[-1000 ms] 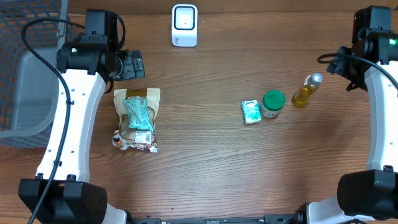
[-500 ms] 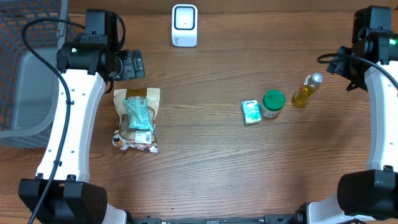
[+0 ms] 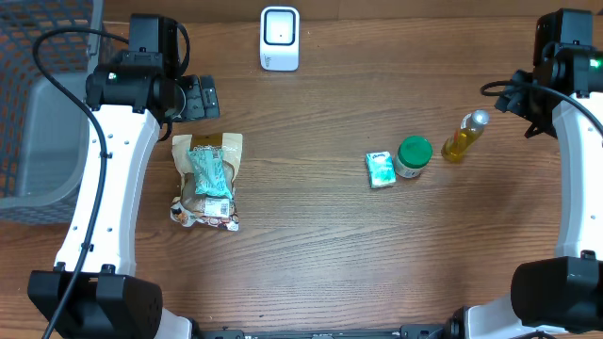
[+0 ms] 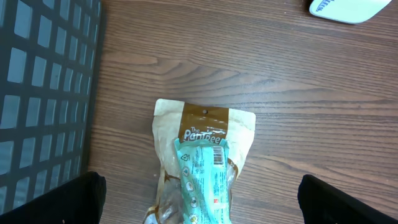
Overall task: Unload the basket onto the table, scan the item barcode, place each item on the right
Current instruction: 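Lower the left gripper onto the mint-green wipes pack on the bag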
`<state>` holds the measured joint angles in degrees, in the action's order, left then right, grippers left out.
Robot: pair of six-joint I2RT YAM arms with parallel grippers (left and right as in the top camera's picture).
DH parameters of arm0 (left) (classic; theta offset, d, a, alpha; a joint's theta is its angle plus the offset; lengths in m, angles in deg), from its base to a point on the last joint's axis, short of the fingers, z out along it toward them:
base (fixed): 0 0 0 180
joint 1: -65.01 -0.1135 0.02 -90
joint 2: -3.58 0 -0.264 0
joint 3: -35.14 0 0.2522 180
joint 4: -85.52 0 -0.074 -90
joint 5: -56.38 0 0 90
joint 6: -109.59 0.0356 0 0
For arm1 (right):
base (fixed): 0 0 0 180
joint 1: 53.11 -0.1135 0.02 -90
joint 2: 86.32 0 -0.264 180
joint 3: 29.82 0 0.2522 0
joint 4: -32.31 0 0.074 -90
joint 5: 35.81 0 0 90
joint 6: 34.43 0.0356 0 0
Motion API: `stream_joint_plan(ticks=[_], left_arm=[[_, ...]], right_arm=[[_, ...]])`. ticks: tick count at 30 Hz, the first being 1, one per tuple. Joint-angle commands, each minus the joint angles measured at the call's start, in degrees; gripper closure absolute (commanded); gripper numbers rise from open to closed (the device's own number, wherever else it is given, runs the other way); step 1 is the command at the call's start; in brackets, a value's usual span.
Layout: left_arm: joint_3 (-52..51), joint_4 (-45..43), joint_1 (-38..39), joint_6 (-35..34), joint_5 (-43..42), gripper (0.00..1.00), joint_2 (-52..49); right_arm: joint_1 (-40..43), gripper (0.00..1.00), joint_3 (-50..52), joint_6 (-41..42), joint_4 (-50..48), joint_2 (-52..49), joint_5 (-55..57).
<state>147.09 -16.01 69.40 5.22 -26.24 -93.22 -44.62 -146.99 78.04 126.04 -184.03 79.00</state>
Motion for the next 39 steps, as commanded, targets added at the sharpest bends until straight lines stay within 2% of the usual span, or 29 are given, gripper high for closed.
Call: stream_joint_plan(ticks=[1,11,13,15,17,20,22,24,27,30,35,39], left_arm=[[1.07,-0.22,-0.28,1.09,0.52,0.0,0.15],[1.07,-0.33,-0.24,0.83,-2.78,0.0,0.15],[1.07,2.27,-0.24,0.76,-3.74,0.0,0.15],[1.07,3.58,-0.24,-1.51,-7.48,0.0,0.13],[0.92,5.22,-0.22,-0.13,-12.37,0.0,0.04],[0.81,8.83,-0.22,1.25,-12.55,0.17,0.04],[0.81,11.72,-0.22,0.48,-9.99,0.22,0.04],[0.74,14.32,-0.22,-1.01,-6.6,0.32,0.04],[-0.07,16.46,-0.24,-4.55,-3.8,0.51,0.04],[-2.43,16.33,-0.22,-6.34,-4.22,0.5,0.04],[-10.54,13.66,-0.22,-8.41,-4.42,0.42,0.04],[-17.2,9.64,-0.22,-8.83,-4.48,0.43,0.04]], right_arm=[[0.0,0.0,-0.44,0.44,-0.13,0.02,0.13],[0.0,0.0,-0.44,0.44,-0.13,0.02,0.13],[0.0,0.0,-0.44,0.44,-0.13,0.02,0.15],[0.0,0.0,-0.44,0.44,-0.13,0.02,0.13],[0.0,0.0,-0.44,0.44,-0.13,0.02,0.13],[0.0,0.0,-0.44,0.44,-0.13,0.02,0.13],[0.0,0.0,-0.44,0.44,-0.13,0.02,0.13],[0.0,0.0,-0.44,0.44,-0.13,0.02,0.13],[0.0,0.0,-0.44,0.44,-0.13,0.02,0.13],[0.0,0.0,-0.44,0.44,-0.13,0.02,0.13],[0.0,0.0,-0.44,0.44,-0.13,0.02,0.13],[0.0,0.0,-0.44,0.44,-0.13,0.02,0.13]])
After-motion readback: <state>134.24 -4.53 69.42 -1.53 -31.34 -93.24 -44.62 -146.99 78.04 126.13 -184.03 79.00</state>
